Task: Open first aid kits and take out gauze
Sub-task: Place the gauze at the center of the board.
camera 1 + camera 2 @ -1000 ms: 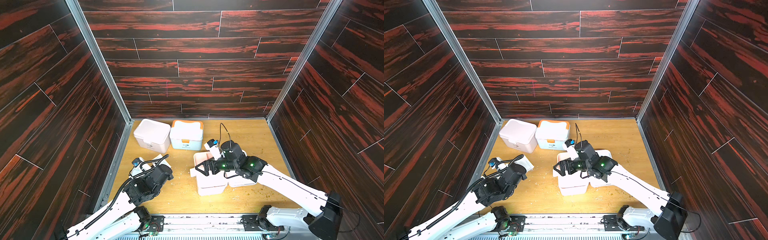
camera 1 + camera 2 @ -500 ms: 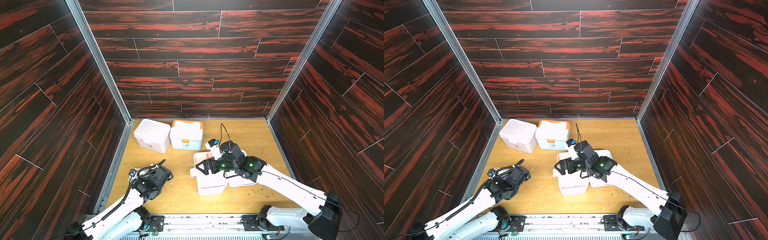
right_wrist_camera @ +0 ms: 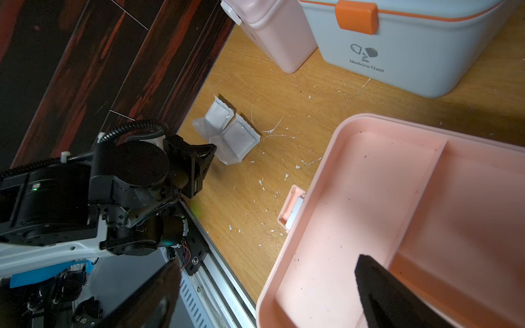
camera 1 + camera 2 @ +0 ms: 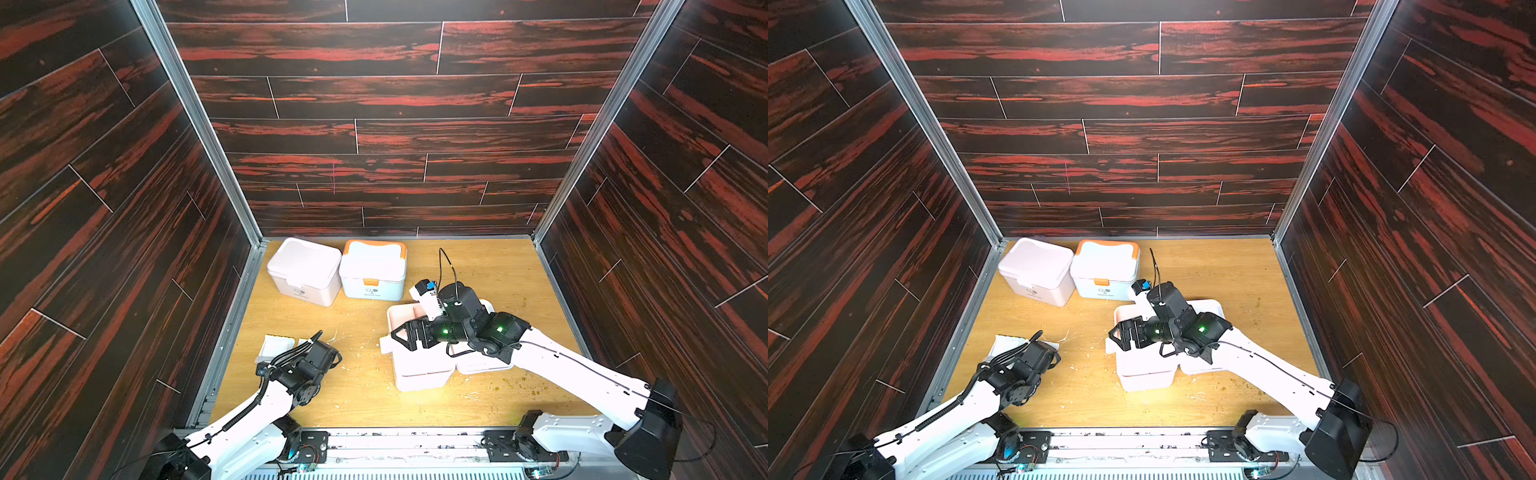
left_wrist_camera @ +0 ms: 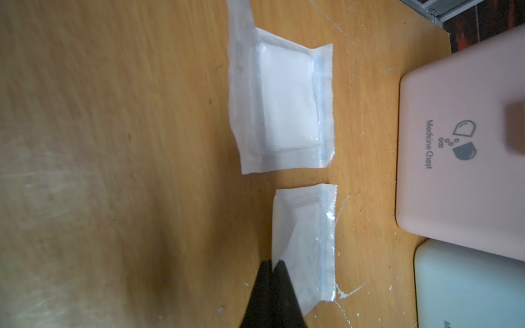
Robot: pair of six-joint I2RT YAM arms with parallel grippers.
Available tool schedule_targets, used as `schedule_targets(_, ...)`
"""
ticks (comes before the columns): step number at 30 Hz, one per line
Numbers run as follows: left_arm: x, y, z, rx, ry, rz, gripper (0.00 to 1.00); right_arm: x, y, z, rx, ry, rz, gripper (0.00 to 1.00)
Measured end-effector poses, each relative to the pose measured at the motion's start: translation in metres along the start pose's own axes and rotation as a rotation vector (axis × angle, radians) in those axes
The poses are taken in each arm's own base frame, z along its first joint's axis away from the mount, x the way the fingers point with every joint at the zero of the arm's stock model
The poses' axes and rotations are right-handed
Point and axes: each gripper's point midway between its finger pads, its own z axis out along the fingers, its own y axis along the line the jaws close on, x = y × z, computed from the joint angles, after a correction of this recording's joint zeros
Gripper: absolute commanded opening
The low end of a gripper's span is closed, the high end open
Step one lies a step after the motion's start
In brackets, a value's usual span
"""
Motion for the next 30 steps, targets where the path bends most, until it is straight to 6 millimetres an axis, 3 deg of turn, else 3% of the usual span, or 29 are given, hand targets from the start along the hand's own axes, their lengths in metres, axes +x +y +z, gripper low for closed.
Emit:
schedule_targets(4,-0.002,0.000,0.001,-0.001,-0.006,-0.046,0.01,0.001,0.000,0.000,0.001,0.003,0.001,0.99)
schedule_targets(10,-0.003,-0.002,0.002,0.005,-0.009,-0.083,0.15,0.001,0.000,0.000,0.002,0.003,0.001,0.99)
schedule_targets(16,-0.004,-0.001,0.005,-0.006,-0.021,-0.082,0.47,0.002,-0.002,0.000,0.011,0.008,0.003,0.99)
schedule_targets(20,-0.005,-0.002,0.001,-0.005,-0.013,-0.049,0.80,0.003,-0.004,-0.001,0.020,0.008,0.000,0.99)
schedule_targets(23,-0.010,-0.011,-0.009,0.021,0.000,-0.024,0.98,0.004,-0.006,-0.005,0.029,-0.003,-0.016,0.99)
schedule_targets(30,-0.036,-0.054,-0.060,0.187,0.027,0.015,1.00,0.003,-0.006,-0.030,0.045,-0.072,-0.058,0.99)
